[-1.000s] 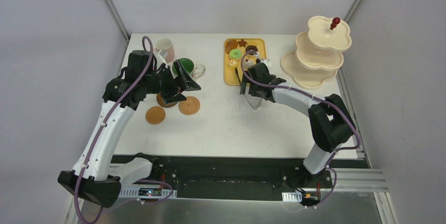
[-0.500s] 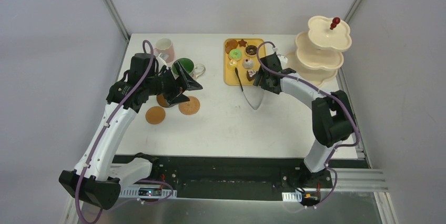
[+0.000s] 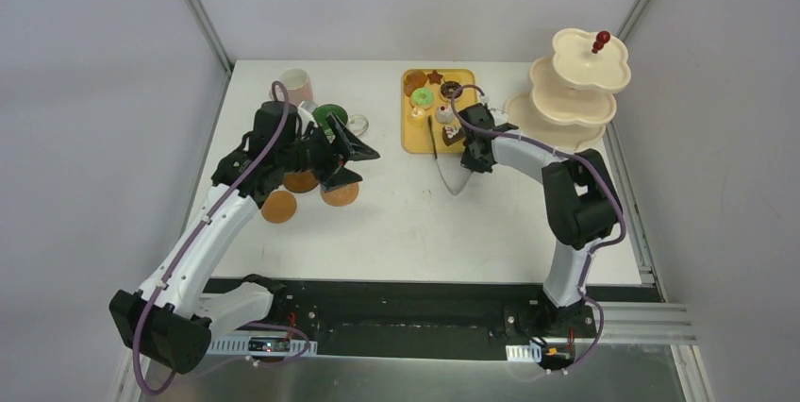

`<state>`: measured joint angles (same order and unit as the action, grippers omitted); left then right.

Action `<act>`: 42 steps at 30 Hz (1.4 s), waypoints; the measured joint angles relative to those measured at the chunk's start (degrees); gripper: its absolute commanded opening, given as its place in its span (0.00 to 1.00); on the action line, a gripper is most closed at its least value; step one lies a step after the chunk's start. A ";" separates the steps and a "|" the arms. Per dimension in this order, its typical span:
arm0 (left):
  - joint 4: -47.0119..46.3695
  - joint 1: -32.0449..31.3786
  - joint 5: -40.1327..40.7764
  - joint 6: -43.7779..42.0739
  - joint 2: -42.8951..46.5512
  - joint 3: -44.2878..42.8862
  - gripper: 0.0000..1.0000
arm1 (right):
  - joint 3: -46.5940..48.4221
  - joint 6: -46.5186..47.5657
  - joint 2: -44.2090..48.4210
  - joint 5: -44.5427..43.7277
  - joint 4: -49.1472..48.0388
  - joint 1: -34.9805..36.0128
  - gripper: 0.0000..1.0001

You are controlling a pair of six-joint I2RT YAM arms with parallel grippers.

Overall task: Serve the afternoon tea
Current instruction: Pick up the clamp from the tray, then adjust the clamp.

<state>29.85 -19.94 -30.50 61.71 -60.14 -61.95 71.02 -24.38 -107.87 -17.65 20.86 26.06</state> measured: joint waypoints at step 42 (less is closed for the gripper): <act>-13.44 -13.46 12.28 -1.95 -22.97 -14.84 0.00 | 6.73 1.27 30.40 23.32 17.27 7.04 1.00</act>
<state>16.40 -33.41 -18.22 59.77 -83.11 -76.79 77.76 -23.11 -77.47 5.67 38.13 33.10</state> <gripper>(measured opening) 0.227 0.859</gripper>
